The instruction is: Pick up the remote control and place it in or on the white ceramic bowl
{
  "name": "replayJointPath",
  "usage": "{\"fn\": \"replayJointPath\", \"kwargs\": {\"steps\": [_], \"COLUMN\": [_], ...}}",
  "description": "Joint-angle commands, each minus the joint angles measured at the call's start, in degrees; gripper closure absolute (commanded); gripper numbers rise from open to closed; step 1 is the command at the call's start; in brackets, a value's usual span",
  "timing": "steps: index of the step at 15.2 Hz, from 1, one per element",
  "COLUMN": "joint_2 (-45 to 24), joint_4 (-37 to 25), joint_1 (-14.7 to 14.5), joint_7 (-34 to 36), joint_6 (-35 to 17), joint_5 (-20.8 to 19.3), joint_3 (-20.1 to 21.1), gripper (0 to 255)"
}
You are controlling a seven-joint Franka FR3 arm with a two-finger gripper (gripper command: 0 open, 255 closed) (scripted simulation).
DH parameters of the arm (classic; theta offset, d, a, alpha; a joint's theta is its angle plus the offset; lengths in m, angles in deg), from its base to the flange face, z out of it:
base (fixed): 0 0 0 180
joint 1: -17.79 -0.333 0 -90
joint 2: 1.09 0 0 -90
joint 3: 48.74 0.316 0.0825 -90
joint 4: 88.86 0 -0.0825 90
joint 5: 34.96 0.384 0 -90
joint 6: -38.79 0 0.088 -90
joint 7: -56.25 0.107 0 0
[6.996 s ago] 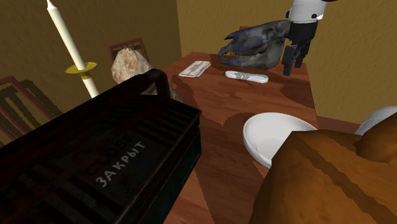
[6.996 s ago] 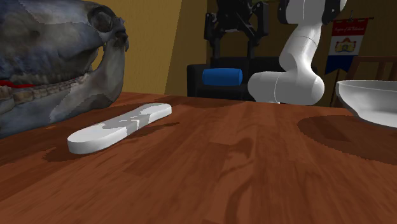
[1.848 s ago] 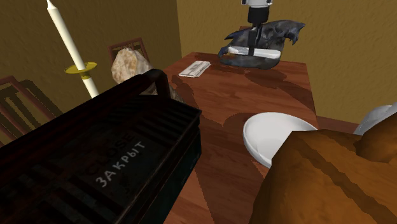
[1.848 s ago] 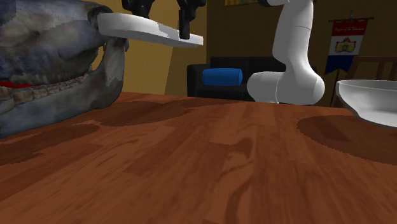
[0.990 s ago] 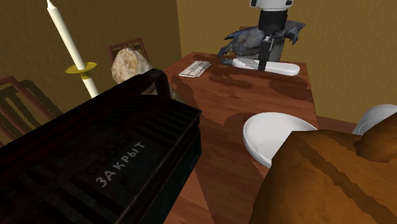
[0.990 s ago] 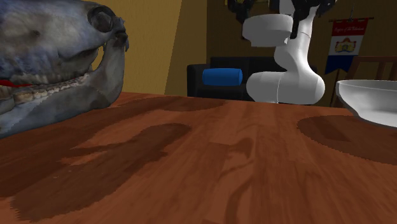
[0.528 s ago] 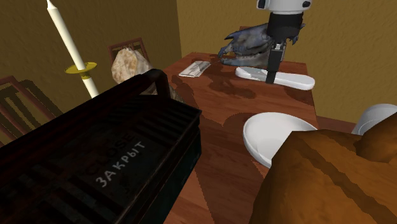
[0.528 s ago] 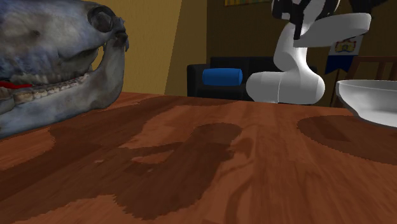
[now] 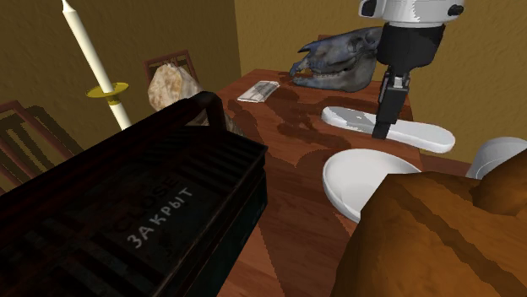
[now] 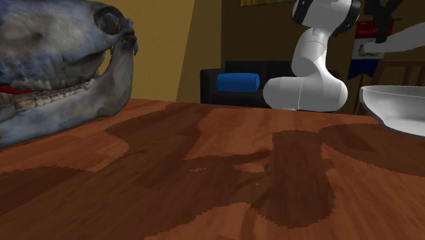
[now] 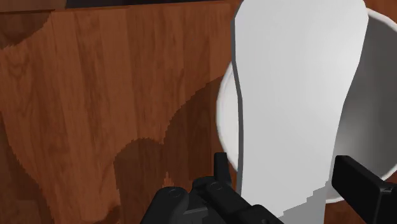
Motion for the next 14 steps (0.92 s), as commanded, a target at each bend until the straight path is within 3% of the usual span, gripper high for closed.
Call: {"fn": "replayJointPath", "kwargs": {"steps": [1,4,14], "joint_2": [0.01,0.56,3.11], "joint_4": [-0.86,-1.72,7.37], "joint_1": [-0.61,-1.51,-2.45], "joint_7": [2.74,6.24,5.61], "joint_6": [0.44,1.15,-5.45], "joint_5": [1.71,3.97,5.67], "joint_3": [2.33,5.29,6.83], "gripper": [255,255,255]}}
